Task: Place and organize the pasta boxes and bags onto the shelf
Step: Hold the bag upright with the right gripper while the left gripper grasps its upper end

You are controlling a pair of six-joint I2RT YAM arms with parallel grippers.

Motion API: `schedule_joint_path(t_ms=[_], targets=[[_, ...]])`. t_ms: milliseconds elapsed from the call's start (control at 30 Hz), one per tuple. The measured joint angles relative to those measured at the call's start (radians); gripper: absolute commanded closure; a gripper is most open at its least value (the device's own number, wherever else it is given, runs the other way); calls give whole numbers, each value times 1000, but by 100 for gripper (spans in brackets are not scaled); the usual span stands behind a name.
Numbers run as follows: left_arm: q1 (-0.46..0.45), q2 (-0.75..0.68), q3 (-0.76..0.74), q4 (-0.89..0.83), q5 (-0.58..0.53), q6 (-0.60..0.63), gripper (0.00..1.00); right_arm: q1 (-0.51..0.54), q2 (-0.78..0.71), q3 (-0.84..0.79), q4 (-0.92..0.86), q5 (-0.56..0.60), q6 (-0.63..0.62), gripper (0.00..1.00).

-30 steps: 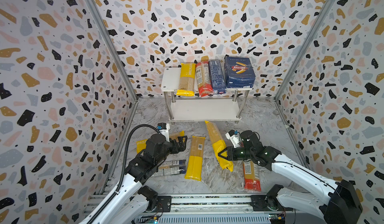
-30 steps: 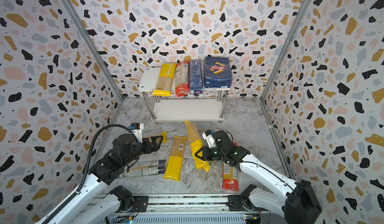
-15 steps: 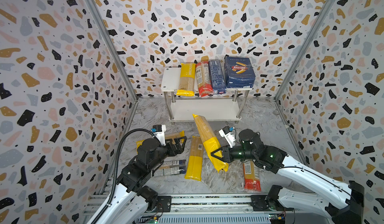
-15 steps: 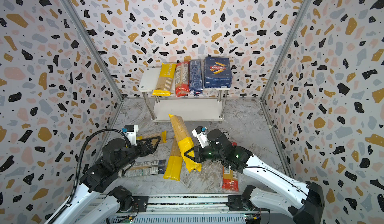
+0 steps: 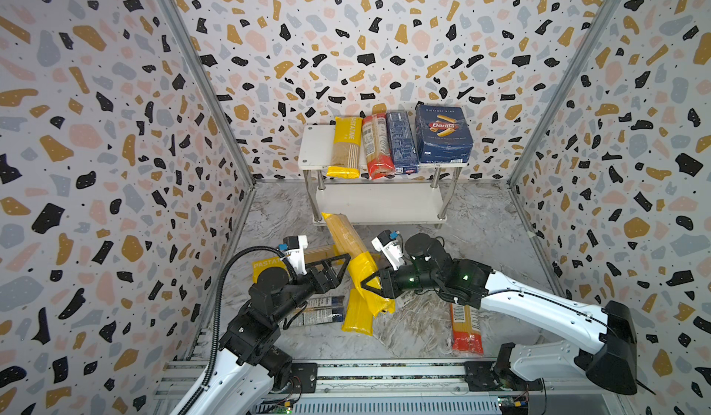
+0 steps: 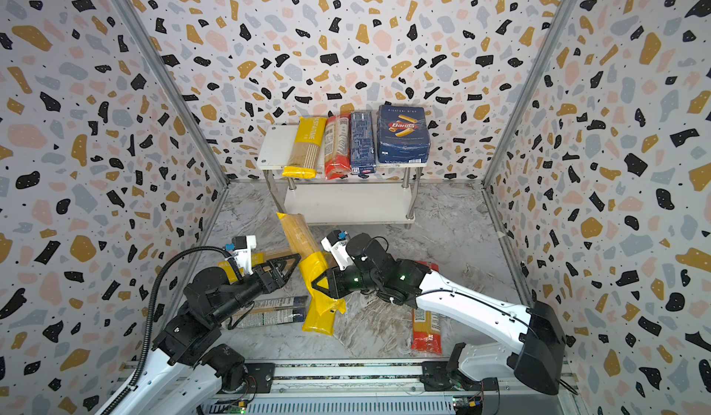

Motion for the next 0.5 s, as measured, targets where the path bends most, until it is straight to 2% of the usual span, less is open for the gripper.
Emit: schedule_joint_path(t_ms=[300, 500], targets=[[0, -5, -14, 71, 10, -50, 0, 26, 81, 61, 42, 14, -3, 87], [0, 24, -16, 92, 5, -56, 5, 43, 121, 93, 58, 27, -5, 87]])
